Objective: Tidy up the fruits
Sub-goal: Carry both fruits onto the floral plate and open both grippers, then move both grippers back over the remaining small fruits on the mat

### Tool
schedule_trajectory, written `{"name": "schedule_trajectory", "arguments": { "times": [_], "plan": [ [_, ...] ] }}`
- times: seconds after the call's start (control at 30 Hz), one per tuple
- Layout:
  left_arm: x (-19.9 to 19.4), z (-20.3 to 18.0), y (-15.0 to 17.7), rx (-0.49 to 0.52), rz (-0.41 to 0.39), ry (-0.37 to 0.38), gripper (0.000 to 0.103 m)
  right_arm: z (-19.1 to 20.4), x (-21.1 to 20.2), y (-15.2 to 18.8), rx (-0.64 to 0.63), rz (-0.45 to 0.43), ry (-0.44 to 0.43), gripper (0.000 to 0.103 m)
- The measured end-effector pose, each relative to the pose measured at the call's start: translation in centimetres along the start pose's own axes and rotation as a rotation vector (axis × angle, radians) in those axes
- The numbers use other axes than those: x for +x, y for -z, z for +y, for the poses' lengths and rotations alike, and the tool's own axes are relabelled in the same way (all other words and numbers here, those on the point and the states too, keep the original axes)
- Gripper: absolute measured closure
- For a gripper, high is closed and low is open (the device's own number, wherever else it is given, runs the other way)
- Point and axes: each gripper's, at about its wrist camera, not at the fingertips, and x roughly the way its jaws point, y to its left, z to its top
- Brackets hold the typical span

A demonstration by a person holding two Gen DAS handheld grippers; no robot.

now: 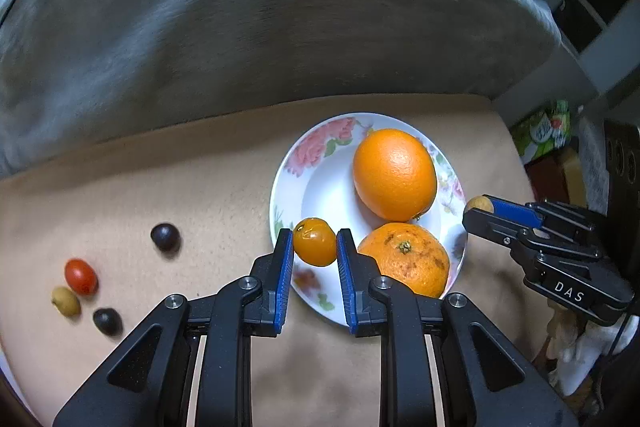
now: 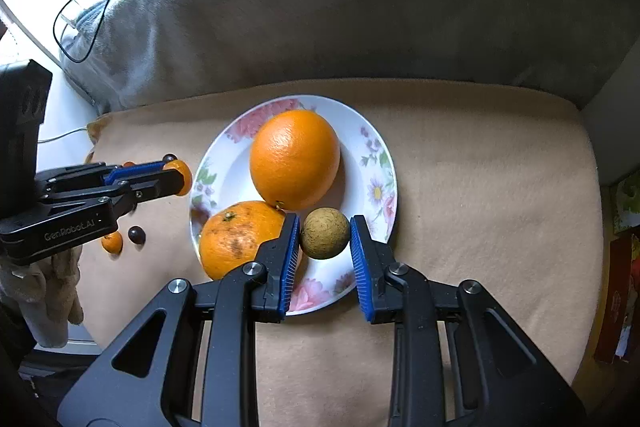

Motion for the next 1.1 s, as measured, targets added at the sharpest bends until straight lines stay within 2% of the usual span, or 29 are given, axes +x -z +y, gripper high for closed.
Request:
{"name": "schedule_trajectory", "arguments": {
  "times": [0.2,0.5,0.57,0.6,0.63,0.67,0.7,0.73,0.8,0.87,0.93,1.1],
  "plan": [
    [0.3,-1.4,-0.5,0.073,-0.004,-0.044,0.082,-0.5,1.0,-0.2,0.001,0.019,-0.001,0.076],
    [0.5,-1.6,-0.7,0.090,0.000,-0.051,0.081,-0.2,1.4,-0.5,-0.003,0.022,0.002,0.076],
    [0.6,-1.8,-0.7,0.089,-0.001,-0.051,0.073,0.0,1.4,-0.5,-0.005,0.020,0.003,0.076],
    [0.7,-1.9,-0.8,0.088,-0.002,-0.052,0.070,0.0,1.3,-0.5,-0.006,0.019,0.004,0.072],
    [0.6,-2.0,-0.8,0.088,-0.005,-0.053,0.062,0.1,1.4,-0.6,-0.008,0.017,0.006,0.062],
    [0.6,-2.0,-0.8,0.087,-0.008,-0.055,0.053,0.1,1.2,-0.6,-0.009,0.012,0.009,0.055],
    [0.5,-2.0,-0.8,0.084,-0.013,-0.060,0.049,0.1,1.1,-0.6,-0.010,0.005,0.012,0.045],
    [0.3,-1.9,-0.8,0.083,-0.017,-0.062,0.045,0.2,1.0,-0.7,-0.011,-0.002,0.014,0.042],
    [0.1,-1.9,-0.8,0.082,-0.023,-0.070,0.043,0.2,0.9,-0.7,-0.011,-0.003,0.016,0.042],
    [-0.1,-1.7,-0.9,0.073,-0.023,-0.081,0.035,0.2,0.9,-0.8,-0.010,-0.001,0.020,0.041],
    [-0.2,-1.6,-0.9,0.068,-0.029,-0.082,0.034,0.2,0.9,-0.7,-0.011,0.001,0.025,0.036],
    [-0.6,-1.2,-0.9,0.064,-0.039,-0.100,0.034,0.4,0.6,-0.5,-0.021,-0.003,0.040,0.035]
  ]
}}
